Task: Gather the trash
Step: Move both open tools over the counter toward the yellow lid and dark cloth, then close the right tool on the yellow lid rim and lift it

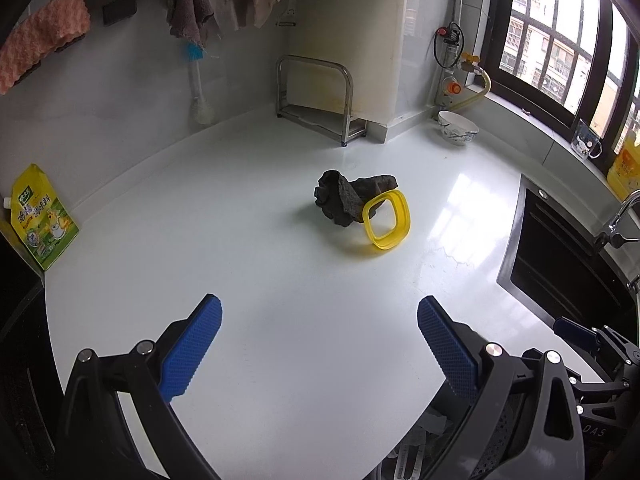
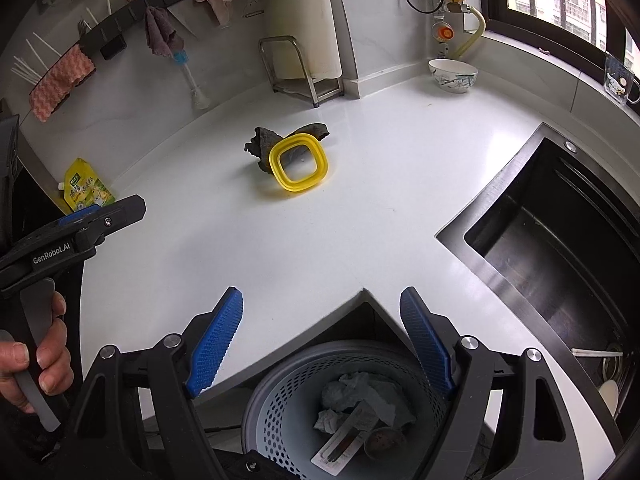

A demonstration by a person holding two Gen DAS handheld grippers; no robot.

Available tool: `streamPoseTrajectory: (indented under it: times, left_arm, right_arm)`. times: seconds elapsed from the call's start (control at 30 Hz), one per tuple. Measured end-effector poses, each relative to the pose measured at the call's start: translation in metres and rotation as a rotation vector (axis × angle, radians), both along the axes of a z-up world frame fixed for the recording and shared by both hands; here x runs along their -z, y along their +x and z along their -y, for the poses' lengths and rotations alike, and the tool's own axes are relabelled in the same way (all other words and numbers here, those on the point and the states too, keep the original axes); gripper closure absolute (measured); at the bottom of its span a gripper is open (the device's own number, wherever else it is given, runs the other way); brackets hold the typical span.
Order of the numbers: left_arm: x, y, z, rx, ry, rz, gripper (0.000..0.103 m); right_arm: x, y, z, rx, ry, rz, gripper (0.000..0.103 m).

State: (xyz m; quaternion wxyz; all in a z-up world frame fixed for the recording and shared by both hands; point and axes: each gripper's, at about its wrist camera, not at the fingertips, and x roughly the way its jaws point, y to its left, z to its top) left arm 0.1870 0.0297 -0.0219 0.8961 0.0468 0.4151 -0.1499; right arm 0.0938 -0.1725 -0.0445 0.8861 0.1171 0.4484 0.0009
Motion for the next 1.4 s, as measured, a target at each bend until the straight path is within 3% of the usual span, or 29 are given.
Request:
streamPoseTrajectory:
  times: [0.4, 0.67, 1.1, 1.4]
  left_arm:
    - [0.001, 0.052, -0.009, 0.089, 0.046, 0.005, 0.007]
    - [0.004, 0.093, -0.018, 0.111, 0.035, -0.011, 0.007]
    - [0.037, 0.14, -0.028, 0.107, 0.035, -0.038, 0.007]
    - [0.06, 0.154, -0.021, 0.115, 0.05, -0.044, 0.007]
  right_arm:
    - [0.006, 0.061, -0.009, 0.074, 0.015, 0.005, 0.026]
    - [0.012, 0.099, -0.015, 0.093, -0.014, -0.011, 0.026]
    - [0.038, 0.157, -0.021, 0.062, -0.091, -0.01, 0.026]
    - [0.063, 0.182, -0.029, -0.046, -0.159, 0.024, 0.022]
